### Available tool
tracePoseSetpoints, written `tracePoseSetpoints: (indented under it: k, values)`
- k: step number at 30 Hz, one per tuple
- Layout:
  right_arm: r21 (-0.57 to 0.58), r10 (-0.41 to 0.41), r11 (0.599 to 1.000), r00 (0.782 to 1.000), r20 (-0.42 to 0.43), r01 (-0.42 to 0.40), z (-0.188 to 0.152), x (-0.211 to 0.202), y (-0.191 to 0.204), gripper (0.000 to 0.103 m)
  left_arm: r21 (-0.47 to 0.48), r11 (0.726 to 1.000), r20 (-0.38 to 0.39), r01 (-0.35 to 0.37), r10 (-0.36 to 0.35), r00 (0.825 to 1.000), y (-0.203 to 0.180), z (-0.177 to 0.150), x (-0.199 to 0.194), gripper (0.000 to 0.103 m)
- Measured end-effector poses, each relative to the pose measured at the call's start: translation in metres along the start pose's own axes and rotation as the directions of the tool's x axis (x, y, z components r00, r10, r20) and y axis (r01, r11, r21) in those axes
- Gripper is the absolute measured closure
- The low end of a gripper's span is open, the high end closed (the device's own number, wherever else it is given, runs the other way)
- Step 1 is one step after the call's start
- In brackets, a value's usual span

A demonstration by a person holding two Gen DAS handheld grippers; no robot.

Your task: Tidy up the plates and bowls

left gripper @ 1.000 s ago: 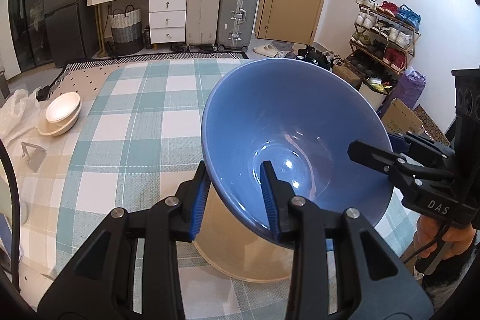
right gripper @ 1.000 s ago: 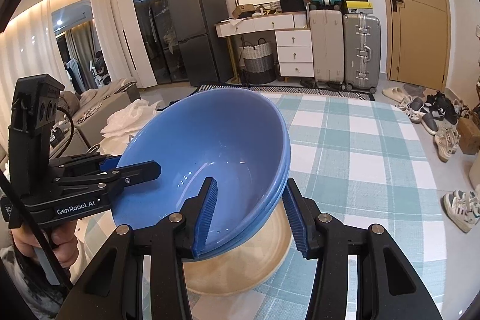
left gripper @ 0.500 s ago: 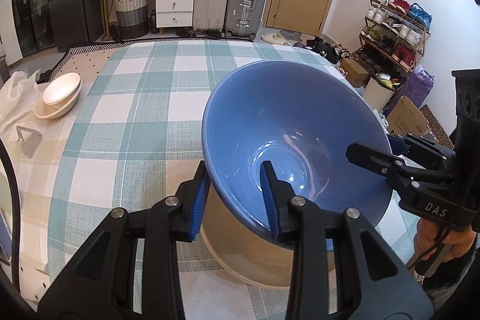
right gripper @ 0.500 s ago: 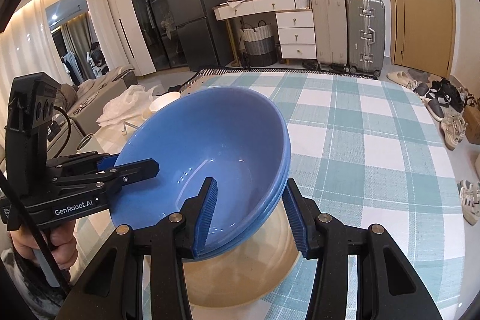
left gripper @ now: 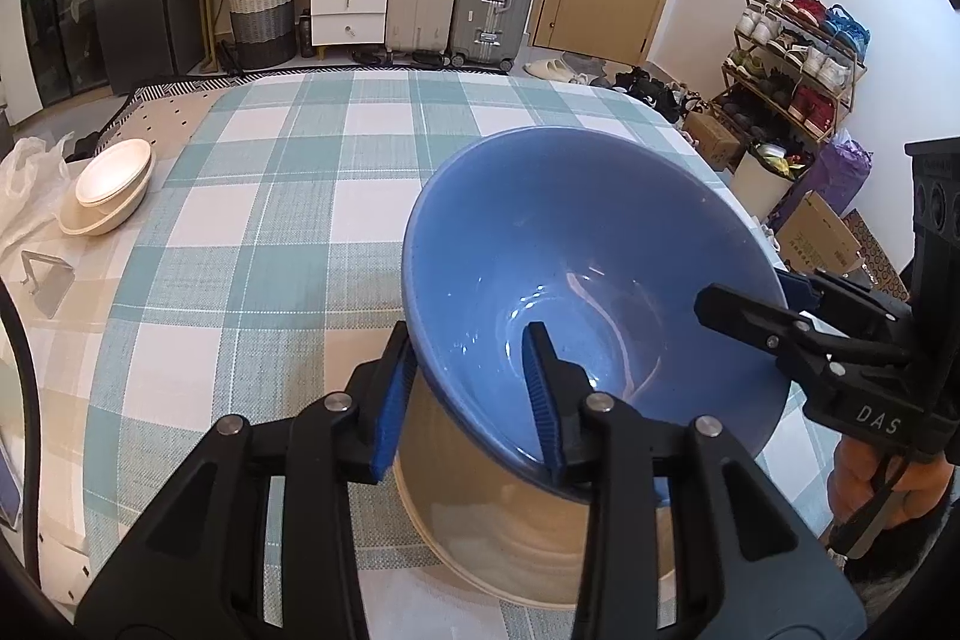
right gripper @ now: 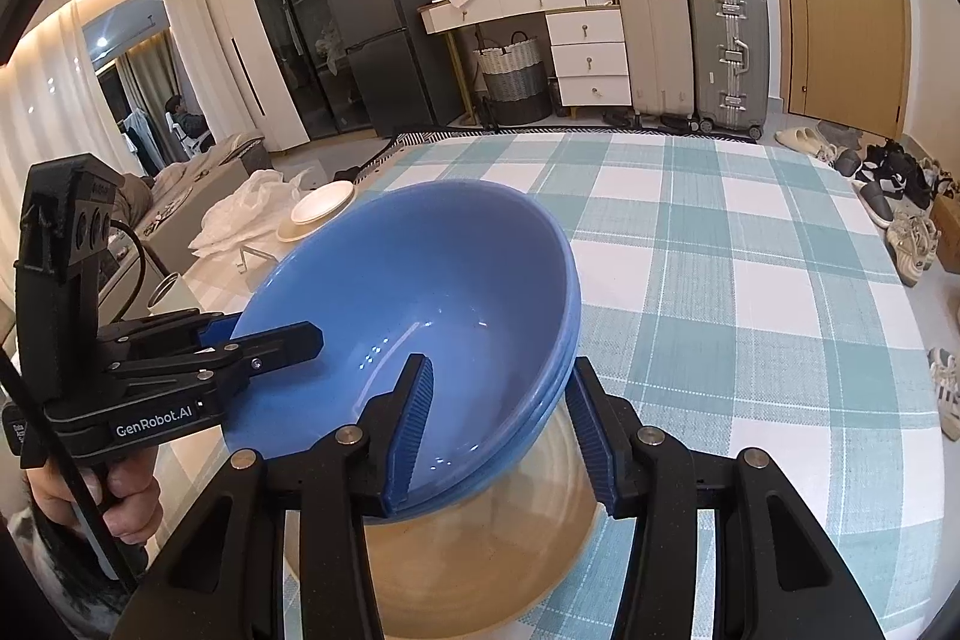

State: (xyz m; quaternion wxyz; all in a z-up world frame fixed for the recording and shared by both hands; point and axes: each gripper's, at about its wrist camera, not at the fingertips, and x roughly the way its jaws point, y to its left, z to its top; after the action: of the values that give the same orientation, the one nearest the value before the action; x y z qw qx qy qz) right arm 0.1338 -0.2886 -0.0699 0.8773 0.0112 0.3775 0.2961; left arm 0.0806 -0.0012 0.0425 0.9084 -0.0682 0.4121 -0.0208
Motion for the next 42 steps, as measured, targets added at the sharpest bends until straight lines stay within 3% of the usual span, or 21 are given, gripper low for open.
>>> tracePoseSetpoints:
  k: [7, 10, 15, 19, 22, 24, 31, 42]
  values:
    - [-0.002, 0.002, 1.000, 1.000, -0.002, -0.002, 0.001, 0.003, -0.001, 0.054, 0.022, 1.000, 0.007, -0.013, 0.013, 1.000, -0.004, 0.008, 0.015, 0.071]
    - [-0.006, 0.004, 1.000, 1.000, 0.002, -0.004, 0.001, 0.003, -0.003, 0.052, 0.026, 1.000, 0.017, -0.003, 0.003, 1.000, -0.002, 0.010, 0.018, 0.064]
    - [-0.011, 0.008, 1.000, 1.000, 0.022, -0.008, 0.000, -0.002, -0.008, 0.032, 0.054, 0.998, 0.071, 0.020, -0.024, 0.997, -0.002, 0.009, 0.013, 0.028]
    - [-0.006, 0.020, 1.000, 0.999, 0.038, -0.020, -0.002, -0.008, -0.015, 0.014, 0.090, 0.996, 0.121, 0.029, -0.040, 0.992, 0.002, 0.008, 0.007, 0.025]
    - [-0.020, 0.023, 1.000, 0.998, 0.061, -0.022, -0.005, -0.014, -0.019, 0.007, 0.117, 0.993, 0.159, 0.027, -0.045, 0.986, 0.005, 0.005, 0.000, 0.019]
    - [-0.040, 0.027, 0.999, 0.996, 0.089, -0.023, -0.007, -0.021, -0.022, 0.002, 0.127, 0.992, 0.188, 0.022, -0.046, 0.981, 0.009, 0.002, -0.005, 0.003]
    - [-0.100, 0.070, 0.994, 0.981, 0.181, -0.052, -0.021, -0.042, -0.039, 0.001, 0.130, 0.991, 0.267, 0.016, -0.051, 0.962, 0.034, -0.013, -0.020, 0.002]
    - [-0.206, 0.132, 0.975, 0.958, 0.256, -0.079, -0.064, -0.063, -0.042, 0.001, 0.109, 0.994, 0.308, 0.015, -0.048, 0.950, 0.071, -0.048, -0.018, 0.002]
